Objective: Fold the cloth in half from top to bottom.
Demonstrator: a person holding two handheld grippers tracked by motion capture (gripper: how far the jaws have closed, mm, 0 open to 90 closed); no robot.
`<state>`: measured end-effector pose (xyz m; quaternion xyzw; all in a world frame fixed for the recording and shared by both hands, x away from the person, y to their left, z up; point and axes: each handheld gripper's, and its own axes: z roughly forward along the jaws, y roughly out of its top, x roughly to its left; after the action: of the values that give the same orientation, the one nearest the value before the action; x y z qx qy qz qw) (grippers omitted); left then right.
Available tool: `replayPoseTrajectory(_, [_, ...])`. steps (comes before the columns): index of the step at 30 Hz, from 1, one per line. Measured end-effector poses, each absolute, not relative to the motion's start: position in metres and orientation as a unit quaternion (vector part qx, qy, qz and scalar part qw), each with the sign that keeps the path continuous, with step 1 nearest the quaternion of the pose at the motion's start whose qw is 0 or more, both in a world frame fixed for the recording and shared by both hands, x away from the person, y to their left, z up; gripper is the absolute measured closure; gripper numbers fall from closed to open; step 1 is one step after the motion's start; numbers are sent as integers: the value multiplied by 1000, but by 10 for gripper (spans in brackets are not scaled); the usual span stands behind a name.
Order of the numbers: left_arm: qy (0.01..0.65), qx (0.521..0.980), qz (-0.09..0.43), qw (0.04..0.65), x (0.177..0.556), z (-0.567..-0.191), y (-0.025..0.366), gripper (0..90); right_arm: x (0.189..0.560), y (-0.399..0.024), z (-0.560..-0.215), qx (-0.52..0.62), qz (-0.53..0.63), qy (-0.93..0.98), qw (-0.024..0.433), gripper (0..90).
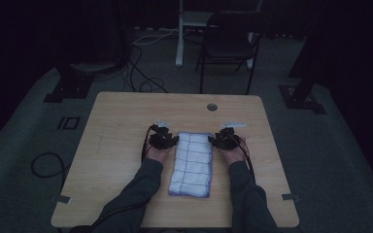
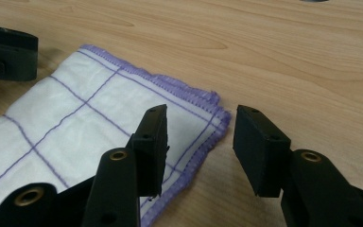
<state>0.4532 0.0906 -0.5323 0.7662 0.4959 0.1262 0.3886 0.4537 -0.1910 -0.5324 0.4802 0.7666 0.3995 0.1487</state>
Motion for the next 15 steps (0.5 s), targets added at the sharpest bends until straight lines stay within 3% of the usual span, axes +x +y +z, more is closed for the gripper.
replayPoseTrajectory(15, [514, 756, 95, 395, 467, -539, 86, 594, 468, -180, -539, 485, 383, 772, 149, 541])
